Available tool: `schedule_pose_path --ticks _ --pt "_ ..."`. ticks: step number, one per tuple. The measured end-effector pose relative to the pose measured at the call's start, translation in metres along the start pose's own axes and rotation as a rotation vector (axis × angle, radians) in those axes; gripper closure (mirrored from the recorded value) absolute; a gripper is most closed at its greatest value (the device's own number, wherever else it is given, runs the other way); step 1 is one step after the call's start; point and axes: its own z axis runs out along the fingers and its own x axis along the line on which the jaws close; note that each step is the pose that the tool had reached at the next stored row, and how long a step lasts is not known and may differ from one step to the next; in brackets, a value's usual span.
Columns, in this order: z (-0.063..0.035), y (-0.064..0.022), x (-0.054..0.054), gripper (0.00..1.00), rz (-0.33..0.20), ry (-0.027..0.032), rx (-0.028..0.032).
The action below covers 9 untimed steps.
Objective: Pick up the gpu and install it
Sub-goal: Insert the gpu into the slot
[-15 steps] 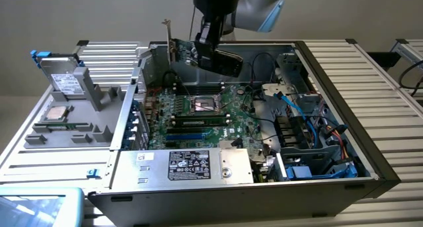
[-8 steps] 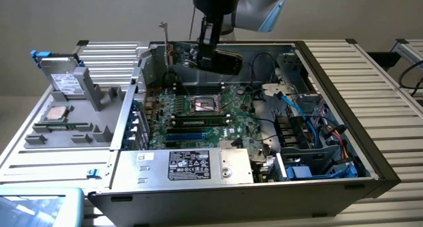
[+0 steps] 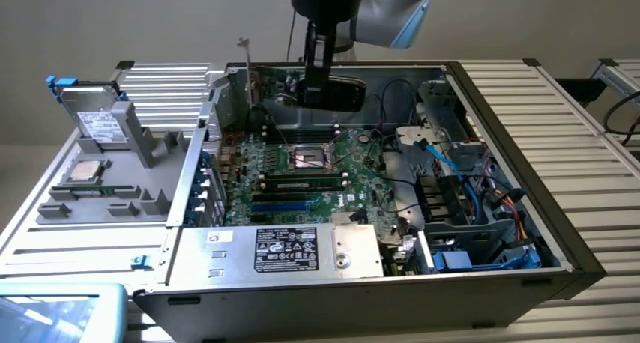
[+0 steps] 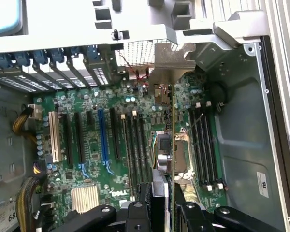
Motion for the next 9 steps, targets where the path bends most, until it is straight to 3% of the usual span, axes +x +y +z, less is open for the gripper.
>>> schedule_pose_path --ticks 9 --pt "0.0000 0.0000 0.0000 0.72 -0.093 0.0080 -0.0062"
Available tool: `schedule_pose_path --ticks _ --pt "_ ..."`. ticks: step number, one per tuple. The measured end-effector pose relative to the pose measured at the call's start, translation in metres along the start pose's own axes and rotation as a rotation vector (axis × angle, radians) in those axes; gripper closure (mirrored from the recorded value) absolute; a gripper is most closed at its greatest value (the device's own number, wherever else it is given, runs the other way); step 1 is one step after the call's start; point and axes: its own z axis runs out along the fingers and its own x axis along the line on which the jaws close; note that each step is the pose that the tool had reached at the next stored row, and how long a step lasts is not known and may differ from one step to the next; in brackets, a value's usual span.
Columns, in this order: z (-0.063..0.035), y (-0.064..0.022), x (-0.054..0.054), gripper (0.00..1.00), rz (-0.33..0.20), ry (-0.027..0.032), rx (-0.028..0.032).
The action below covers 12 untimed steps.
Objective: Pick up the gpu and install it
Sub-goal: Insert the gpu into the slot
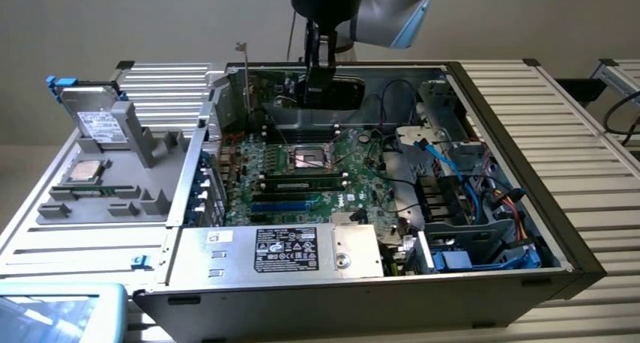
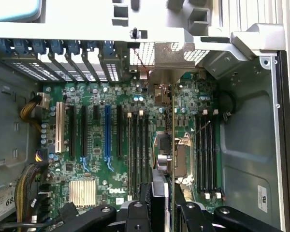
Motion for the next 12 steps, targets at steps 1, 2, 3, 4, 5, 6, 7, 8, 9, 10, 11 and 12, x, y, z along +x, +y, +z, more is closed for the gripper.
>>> schedule_pose_path --ticks 1,2,3,4,5,6,7,8,9,10,11,12 --pt "0.0000 0.0000 0.0000 0.72 0.000 0.0001 0.0000" --pt "0.0000 0.0000 0.0000 0.72 0.000 0.0001 0.0000" --pt "0.0000 0.0000 0.0000 0.72 0.000 0.0000 0.0000" --pt "0.0000 0.0000 0.0000 0.72 0.000 0.0001 0.0000" --pt "0.0000 0.0000 0.0000 0.72 0.000 0.0001 0.0000" --pt "0.0000 0.0000 0.0000 0.72 0.000 0.0001 0.0000" --pt "0.0000 0.0000 0.0000 0.72 0.000 0.0000 0.0000" --pt "0.0000 0.0000 0.0000 0.72 0.000 0.0001 0.0000" --pt "0.0000 0.0000 0.0000 0.72 0.000 0.0002 0.0000" --pt "0.0002 0.0000 0.0000 0.72 -0.001 0.0003 0.0000" --pt "0.0003 0.0005 0.0000 0.72 -0.002 0.0009 0.0011" --pt "0.0005 0.0012 0.0000 0.72 -0.004 0.0017 0.0066"
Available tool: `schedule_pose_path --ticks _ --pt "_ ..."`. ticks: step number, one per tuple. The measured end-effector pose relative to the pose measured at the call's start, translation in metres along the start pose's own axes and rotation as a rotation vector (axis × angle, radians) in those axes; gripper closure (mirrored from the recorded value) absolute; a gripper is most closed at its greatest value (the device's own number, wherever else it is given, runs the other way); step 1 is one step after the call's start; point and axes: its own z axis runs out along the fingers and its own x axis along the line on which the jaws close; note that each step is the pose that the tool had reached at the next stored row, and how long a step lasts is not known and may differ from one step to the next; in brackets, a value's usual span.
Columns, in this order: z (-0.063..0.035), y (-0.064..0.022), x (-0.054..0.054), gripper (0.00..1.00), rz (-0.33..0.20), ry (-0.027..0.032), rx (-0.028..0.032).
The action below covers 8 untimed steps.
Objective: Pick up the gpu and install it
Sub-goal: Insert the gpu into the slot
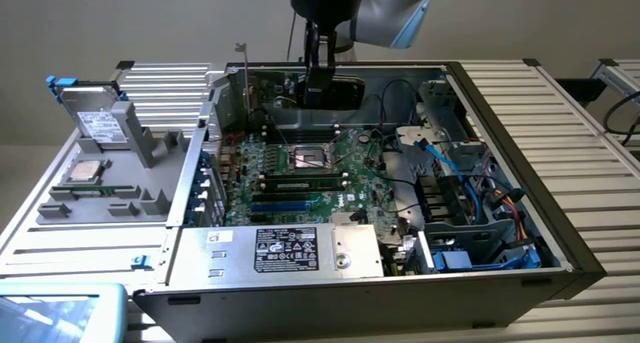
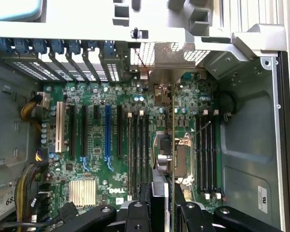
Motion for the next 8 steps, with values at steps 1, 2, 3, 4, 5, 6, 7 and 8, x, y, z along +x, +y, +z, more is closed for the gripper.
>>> schedule_pose_path --ticks 1,2,3,4,5,6,7,8 --pt "0.0003 0.0008 0.0000 0.72 -0.001 0.0011 0.0069" --pt "0.0007 0.0019 0.0001 0.72 -0.002 0.0022 0.0137" --pt "0.0009 0.0030 0.0002 0.72 -0.003 0.0038 0.0192" --pt "0.0012 0.0041 0.0002 0.72 -0.004 0.0061 0.0239" --pt "0.0015 0.0052 0.0002 0.72 -0.005 0.0113 0.0274" --pt "0.0017 0.0062 0.0003 0.72 -0.005 0.0197 0.0304" --pt "0.0018 0.0072 0.0003 0.72 -0.005 0.0304 0.0336" --pt "0.0019 0.0080 0.0003 0.72 -0.005 0.0401 0.0368"
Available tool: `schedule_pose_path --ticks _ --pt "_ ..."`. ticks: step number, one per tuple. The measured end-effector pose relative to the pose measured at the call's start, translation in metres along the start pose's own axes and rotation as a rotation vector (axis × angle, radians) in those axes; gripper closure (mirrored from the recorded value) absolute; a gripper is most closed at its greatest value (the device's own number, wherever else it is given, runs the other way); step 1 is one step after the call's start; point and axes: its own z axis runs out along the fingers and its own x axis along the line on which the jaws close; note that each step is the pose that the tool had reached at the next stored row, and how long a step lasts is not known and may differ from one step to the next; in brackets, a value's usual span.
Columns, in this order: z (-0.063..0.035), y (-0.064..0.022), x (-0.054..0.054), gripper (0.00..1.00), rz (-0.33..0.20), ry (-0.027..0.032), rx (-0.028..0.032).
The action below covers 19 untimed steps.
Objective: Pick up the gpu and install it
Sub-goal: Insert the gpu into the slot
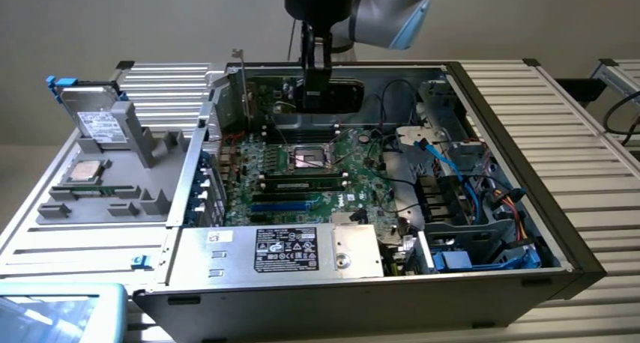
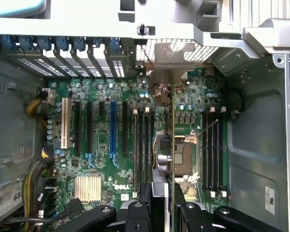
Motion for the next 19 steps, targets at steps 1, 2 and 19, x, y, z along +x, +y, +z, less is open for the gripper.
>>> schedule_pose_path --ticks 1,2,19 --pt "0.0001 0.0006 0.0000 0.72 0.000 0.0094 0.0027" --pt "0.0003 0.0009 0.0000 0.72 0.000 0.0168 0.0050" --pt "0.0041 0.0016 0.0002 0.72 0.002 0.0576 0.0110"
